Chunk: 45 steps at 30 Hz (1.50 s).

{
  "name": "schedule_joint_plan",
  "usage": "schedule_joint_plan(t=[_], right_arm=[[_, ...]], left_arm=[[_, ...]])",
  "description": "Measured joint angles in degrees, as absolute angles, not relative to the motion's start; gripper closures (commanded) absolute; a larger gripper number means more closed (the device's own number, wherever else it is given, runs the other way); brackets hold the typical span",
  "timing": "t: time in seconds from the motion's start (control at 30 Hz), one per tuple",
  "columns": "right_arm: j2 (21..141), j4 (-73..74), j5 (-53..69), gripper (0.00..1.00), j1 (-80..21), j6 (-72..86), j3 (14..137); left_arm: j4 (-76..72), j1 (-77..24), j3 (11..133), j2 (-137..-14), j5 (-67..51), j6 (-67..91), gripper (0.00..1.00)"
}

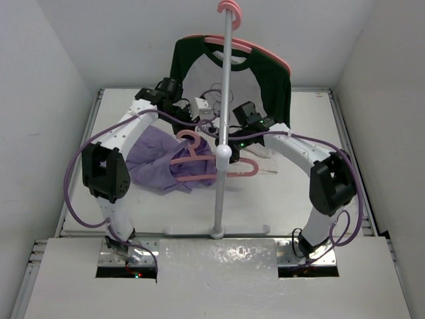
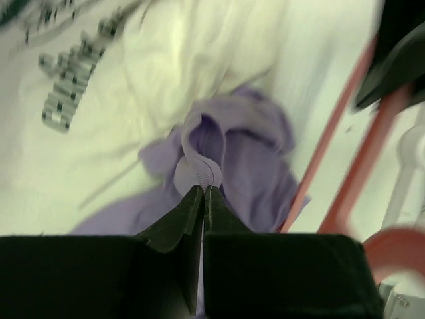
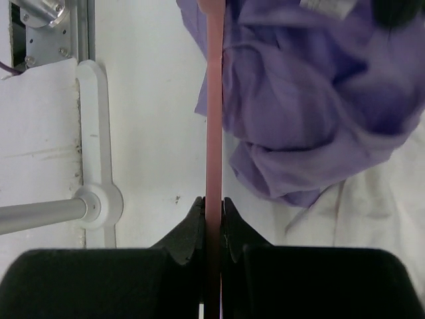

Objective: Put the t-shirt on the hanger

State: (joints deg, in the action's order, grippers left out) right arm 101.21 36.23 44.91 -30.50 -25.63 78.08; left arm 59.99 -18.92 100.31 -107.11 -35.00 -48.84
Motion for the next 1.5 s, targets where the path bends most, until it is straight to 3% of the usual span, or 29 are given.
schedule_joint_plan(t=[0.27, 0.3, 0.33, 0.37, 0.47, 0.5, 0.53, 0.57, 0.6, 0.77, 1.0, 1.07, 1.1, 1.23, 1.3, 1.37, 1.5], right_arm=[[100.88, 31.44, 42.89, 1.00, -31.99, -25.47, 78.94], [100.71, 30.04, 42.30, 1.00, -32.14, -25.21, 78.30], [100.40, 28.16, 41.76, 1.00, -32.27, -24.75, 77.03], [100.20, 26.72, 41.54, 1.00, -32.42, -24.71, 75.92], [99.88, 22.33, 41.28, 1.00, -33.19, -23.70, 72.66], [99.74, 20.47, 41.52, 1.00, -33.61, -23.33, 71.18], [99.70, 18.94, 41.56, 1.00, -33.93, -22.41, 70.11], [99.70, 16.64, 41.52, 1.00, -34.15, -21.41, 68.95], [99.63, 14.33, 41.82, 1.00, -34.30, -20.40, 67.72], [99.92, 5.34, 40.66, 1.00, -33.61, -14.33, 65.10], [101.58, 0.60, 40.53, 1.00, -32.82, -10.07, 64.62], [101.93, 0.10, 40.60, 1.00, -32.80, -9.80, 64.60], [102.06, -0.01, 40.64, 1.00, -32.80, -9.69, 64.60], [102.08, 0.25, 40.77, 1.00, -32.80, -9.54, 64.75], [102.10, 0.71, 40.91, 1.00, -32.80, -9.58, 65.10], [102.10, 1.19, 40.95, 1.00, -32.80, -9.63, 65.69], [102.10, 1.87, 41.04, 1.00, -32.80, -9.96, 66.37]], left_arm=[[57.98, -22.41, 105.86, -106.91, -42.81, -45.69, 1.00], [57.47, -22.87, 105.86, -106.89, -42.94, -44.71, 0.95], [56.73, -23.05, 105.67, -106.87, -42.81, -43.88, 0.81], [55.77, -23.24, 105.12, -106.87, -42.09, -43.00, 0.74], [52.27, -23.14, 102.19, -106.87, -38.48, -40.36, 0.34], [51.29, -22.87, 101.21, -106.87, -36.99, -39.70, 0.31], [50.59, -22.65, 100.31, -106.87, -35.70, -38.61, 0.11], [50.37, -22.50, 99.63, -106.87, -34.65, -37.76, 0.09], [49.65, -22.11, 99.26, -106.87, -32.88, -36.51, 0.00], [48.84, -16.58, 99.85, -106.13, -30.17, -31.38, 0.00], [44.86, 1.39, 100.29, -101.78, -29.65, -27.59, 0.00], [44.27, 4.54, 97.86, -98.83, -30.98, -29.06, 0.13], [44.62, 5.54, 96.14, -96.97, -32.34, -32.12, 0.28], [53.25, 5.58, 90.65, -91.11, -38.41, -51.35, 0.37], [58.52, 4.29, 87.77, -89.54, -40.40, -61.89, 0.29], [63.26, 2.63, 84.01, -88.84, -40.91, -71.31, 0.11], [64.71, -1.30, 77.73, -89.38, -39.22, -79.09, 0.06]])
